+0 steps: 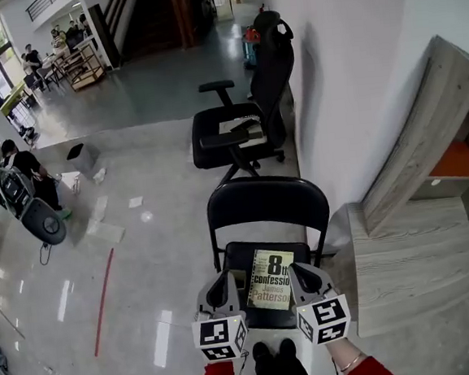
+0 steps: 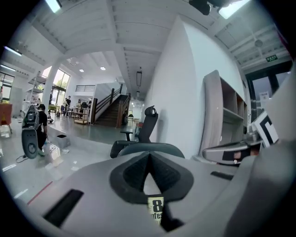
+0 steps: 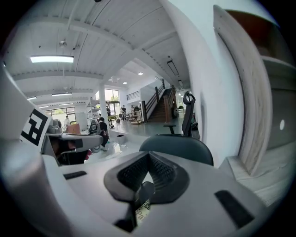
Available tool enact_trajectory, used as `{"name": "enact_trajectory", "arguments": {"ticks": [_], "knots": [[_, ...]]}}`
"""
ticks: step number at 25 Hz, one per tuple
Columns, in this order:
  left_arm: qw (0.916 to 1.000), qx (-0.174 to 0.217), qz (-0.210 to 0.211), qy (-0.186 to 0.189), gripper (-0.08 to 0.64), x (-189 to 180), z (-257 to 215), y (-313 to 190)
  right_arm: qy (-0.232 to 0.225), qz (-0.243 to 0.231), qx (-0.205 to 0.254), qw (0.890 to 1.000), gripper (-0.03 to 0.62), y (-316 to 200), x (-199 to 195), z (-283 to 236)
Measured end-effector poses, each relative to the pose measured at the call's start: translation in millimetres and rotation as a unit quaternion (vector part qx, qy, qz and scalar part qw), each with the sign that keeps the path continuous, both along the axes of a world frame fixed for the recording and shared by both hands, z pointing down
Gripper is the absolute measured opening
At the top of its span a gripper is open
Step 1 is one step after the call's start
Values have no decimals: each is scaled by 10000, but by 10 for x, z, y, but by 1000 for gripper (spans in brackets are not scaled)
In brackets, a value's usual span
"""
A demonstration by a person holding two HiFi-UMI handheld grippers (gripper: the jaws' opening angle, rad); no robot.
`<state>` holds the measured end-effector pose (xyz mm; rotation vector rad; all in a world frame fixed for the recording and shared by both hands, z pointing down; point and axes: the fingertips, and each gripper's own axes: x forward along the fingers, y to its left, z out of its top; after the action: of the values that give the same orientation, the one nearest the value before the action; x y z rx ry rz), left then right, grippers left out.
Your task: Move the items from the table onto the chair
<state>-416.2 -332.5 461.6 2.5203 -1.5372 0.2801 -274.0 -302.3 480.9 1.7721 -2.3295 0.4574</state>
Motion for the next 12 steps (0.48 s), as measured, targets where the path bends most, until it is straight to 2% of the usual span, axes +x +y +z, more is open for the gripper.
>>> {"name": "enact_trajectory", "arguments": {"ticks": [12], "knots": [[9993, 338, 119, 73, 9, 27, -443, 133, 25, -9, 398, 9992, 8, 56, 20, -399]]}}
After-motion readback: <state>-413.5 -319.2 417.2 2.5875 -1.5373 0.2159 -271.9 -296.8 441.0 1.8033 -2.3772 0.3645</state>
